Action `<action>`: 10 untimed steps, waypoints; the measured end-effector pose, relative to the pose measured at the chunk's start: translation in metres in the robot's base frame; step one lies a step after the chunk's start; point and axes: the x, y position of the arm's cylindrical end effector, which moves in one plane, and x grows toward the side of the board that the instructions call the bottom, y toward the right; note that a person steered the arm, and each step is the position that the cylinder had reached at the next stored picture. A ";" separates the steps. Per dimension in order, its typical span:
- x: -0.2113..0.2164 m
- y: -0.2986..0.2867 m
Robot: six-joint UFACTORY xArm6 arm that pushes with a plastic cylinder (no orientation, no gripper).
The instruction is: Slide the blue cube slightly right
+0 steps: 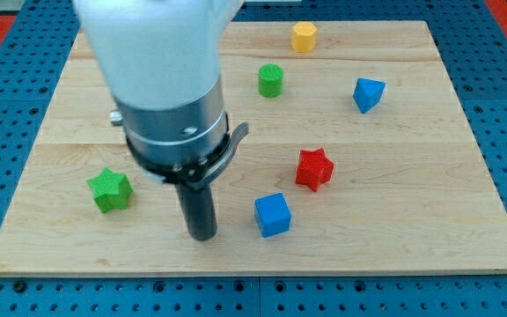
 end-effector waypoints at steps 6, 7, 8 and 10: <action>-0.007 0.080; -0.007 0.103; -0.007 0.134; -0.007 0.161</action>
